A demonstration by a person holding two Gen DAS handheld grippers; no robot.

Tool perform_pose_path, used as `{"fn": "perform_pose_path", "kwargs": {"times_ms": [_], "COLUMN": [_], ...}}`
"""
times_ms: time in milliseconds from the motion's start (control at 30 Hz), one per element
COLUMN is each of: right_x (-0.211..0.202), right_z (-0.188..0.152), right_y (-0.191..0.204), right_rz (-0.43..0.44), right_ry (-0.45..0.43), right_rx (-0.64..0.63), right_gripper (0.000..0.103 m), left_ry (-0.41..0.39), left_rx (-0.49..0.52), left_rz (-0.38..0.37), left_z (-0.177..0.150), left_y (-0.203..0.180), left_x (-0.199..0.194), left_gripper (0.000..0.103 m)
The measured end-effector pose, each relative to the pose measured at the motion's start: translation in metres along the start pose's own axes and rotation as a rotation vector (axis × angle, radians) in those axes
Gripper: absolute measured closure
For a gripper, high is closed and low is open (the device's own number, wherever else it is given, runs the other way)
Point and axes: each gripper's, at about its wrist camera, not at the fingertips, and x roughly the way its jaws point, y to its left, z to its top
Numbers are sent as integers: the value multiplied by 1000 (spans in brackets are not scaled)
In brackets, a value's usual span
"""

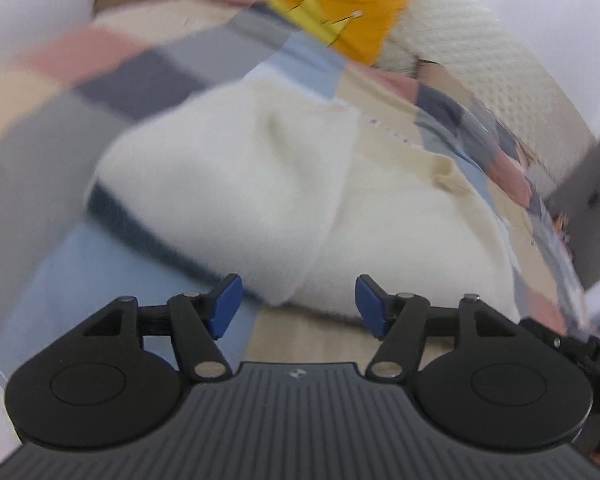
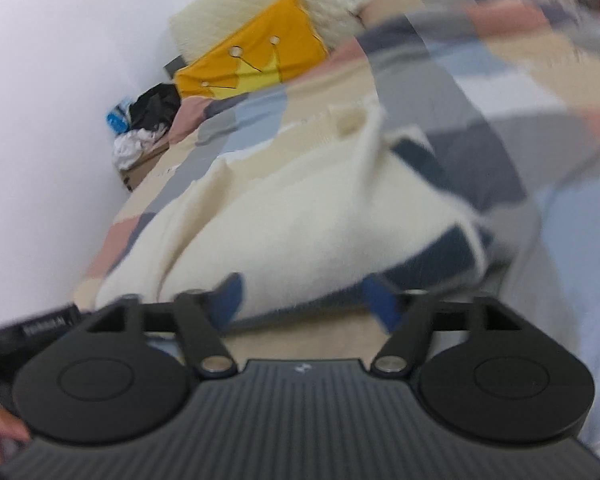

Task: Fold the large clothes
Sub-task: 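Grasp the blanket's striped end with the left gripper while the right gripper grasps beside it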

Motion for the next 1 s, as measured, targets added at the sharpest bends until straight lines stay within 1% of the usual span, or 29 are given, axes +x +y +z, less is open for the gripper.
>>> {"fn": "perform_pose_path", "kwargs": {"times_ms": [67, 133, 200, 233, 300, 367, 467, 533, 567, 667, 767, 833, 900, 933, 1000], "right_x": [10, 25, 38, 44, 54, 63, 76, 84, 87, 84, 76, 74, 71, 68, 66], "right_z": [-2, -5, -10, -13, -18, -20, -23, -25, -23, -19, -16, -17, -19, -21, -21], "right_y": [-7, -16, -25, -30, -38, -43, -51, -53, -53, -49, -56, -65, -73, -77, -85], "right_rz": [27, 69, 114, 130, 143, 138, 147, 159, 159, 135, 139, 139, 138, 132, 131], "right_ry": [31, 84, 130, 145, 159, 160, 151, 151, 148, 97, 40, 17, -12, -27, -43], "right_rx": [75, 168, 279, 330, 427, 486, 583, 636, 644, 621, 661, 703, 756, 776, 813], "right_gripper": [19, 19, 19, 19, 19, 18, 18, 18, 18, 18, 18, 18, 18, 18, 18], "left_ry": [25, 43, 48, 47, 39, 37, 41, 29, 22, 5, -11, -41, -93, -106, -104], "left_rx": [-96, -186, -248, -286, -351, -426, -519, -544, -556, -607, -658, -693, -730, -747, -767], "left_rz": [-34, -58, -81, -87, -101, -118, -164, -174, -185, -217, -242, -250, -247, -241, -236], "left_z": [-2, -3, -4, -3, -1, 1, 0, 2, 3, 4, 1, -1, -3, -4, -1], "left_y": [16, 29, 40, 46, 57, 69, 82, 87, 87, 96, 103, 108, 116, 121, 129], "left_x": [13, 23, 30, 34, 41, 49, 62, 67, 68, 65, 62, 55, 47, 44, 45], "left_gripper": [33, 33, 31, 29, 28, 27, 27, 27, 27, 27, 27, 27, 27, 26, 27]}}
